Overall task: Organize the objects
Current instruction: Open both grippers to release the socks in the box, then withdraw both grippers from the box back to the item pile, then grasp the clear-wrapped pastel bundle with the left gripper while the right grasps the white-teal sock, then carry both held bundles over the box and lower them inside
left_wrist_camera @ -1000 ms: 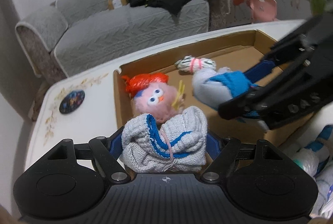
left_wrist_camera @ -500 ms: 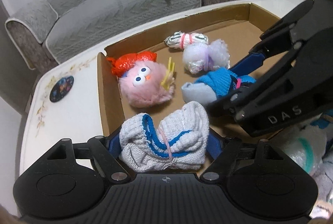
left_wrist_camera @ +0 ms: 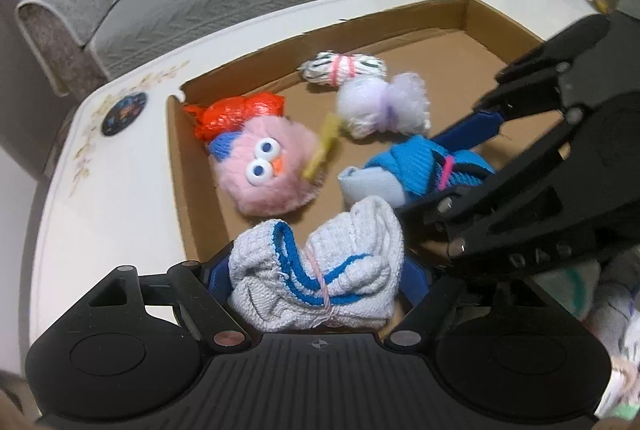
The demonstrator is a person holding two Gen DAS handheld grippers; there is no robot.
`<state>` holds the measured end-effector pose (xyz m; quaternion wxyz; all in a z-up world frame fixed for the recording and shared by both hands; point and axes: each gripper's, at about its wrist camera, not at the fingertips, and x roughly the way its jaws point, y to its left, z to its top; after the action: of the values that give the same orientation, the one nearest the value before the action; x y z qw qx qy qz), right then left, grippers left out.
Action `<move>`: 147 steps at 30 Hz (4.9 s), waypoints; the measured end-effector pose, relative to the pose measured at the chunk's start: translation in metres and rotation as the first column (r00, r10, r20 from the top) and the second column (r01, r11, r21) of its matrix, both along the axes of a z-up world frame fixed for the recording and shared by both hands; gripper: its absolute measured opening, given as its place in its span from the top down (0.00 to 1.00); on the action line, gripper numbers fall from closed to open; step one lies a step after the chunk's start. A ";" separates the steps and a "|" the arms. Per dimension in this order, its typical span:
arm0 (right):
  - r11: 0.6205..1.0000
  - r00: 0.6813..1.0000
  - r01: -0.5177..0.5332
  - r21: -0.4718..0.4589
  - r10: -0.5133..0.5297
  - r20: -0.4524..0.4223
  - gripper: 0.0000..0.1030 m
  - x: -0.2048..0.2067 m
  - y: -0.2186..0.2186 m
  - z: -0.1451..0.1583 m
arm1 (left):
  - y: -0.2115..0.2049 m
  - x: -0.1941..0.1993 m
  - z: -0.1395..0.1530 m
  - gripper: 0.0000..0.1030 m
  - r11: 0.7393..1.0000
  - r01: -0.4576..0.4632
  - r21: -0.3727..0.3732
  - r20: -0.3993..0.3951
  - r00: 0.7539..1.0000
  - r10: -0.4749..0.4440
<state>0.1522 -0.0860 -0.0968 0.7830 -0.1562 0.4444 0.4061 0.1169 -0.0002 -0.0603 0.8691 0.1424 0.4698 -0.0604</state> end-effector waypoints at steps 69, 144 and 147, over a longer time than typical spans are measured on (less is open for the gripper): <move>0.983 0.989 0.059 0.172 -0.081 0.124 0.24 -0.176 -0.162 -0.006 | -0.049 -0.182 -0.004 0.02 0.966 0.051 -0.252 0.046 0.998 -0.041; 0.972 0.933 -0.208 -0.110 0.231 0.274 0.55 0.096 -0.064 -0.001 | -0.089 0.144 -0.009 0.36 0.974 0.224 -0.022 0.103 0.970 -0.220; 0.971 0.935 -0.204 -0.124 0.231 0.269 0.53 0.094 -0.065 -0.004 | -0.089 0.148 -0.015 0.35 0.978 0.209 -0.017 0.086 0.975 -0.207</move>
<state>0.2460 -0.1506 -0.1007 0.7801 -0.2975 0.3273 0.4425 0.2645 -0.0896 -0.0754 0.8786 0.1820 0.4149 -0.1510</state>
